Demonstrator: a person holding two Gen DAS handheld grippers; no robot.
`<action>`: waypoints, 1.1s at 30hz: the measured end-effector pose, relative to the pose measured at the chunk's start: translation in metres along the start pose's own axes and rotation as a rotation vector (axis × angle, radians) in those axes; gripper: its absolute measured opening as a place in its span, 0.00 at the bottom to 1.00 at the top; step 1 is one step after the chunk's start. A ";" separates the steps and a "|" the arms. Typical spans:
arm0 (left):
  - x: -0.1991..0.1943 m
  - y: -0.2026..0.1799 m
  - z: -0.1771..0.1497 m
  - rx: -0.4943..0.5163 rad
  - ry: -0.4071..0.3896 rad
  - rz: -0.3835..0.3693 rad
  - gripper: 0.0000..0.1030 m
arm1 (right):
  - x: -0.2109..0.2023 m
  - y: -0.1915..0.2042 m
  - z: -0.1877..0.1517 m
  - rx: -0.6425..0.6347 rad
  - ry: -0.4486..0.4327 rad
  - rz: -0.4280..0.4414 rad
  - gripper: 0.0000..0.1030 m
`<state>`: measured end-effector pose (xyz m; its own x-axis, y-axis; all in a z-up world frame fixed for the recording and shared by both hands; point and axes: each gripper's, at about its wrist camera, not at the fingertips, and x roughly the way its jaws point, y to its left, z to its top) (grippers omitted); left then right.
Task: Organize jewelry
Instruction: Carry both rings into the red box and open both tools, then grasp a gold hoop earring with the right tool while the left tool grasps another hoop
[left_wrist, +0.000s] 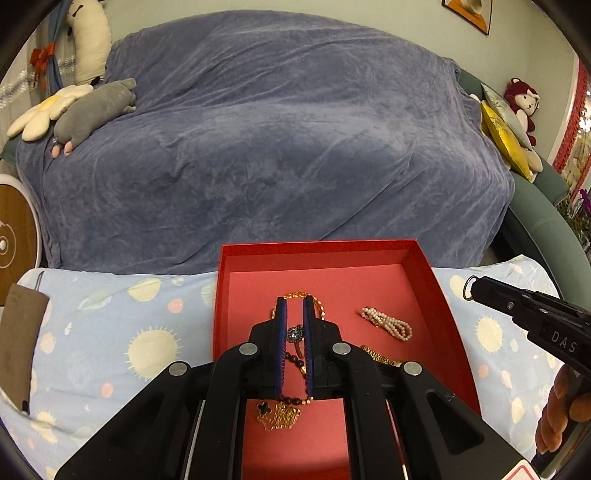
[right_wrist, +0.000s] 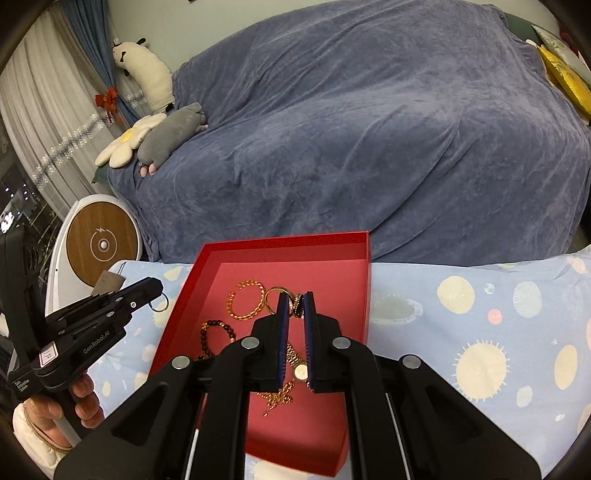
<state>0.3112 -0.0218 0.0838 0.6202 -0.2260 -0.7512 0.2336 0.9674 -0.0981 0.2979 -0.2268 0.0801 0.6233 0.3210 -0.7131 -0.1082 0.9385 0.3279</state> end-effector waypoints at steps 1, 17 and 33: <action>0.010 0.000 0.001 0.002 0.011 0.007 0.06 | 0.008 -0.002 0.001 -0.001 0.013 -0.001 0.07; 0.056 0.014 0.001 -0.036 0.037 0.027 0.32 | 0.059 -0.011 0.003 -0.033 0.048 -0.045 0.13; -0.102 -0.013 -0.067 0.012 -0.036 0.048 0.44 | -0.121 0.047 -0.071 -0.056 -0.063 0.006 0.31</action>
<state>0.1941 -0.0037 0.1181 0.6572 -0.1836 -0.7310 0.2122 0.9757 -0.0543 0.1624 -0.2126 0.1374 0.6700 0.3193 -0.6701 -0.1543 0.9429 0.2951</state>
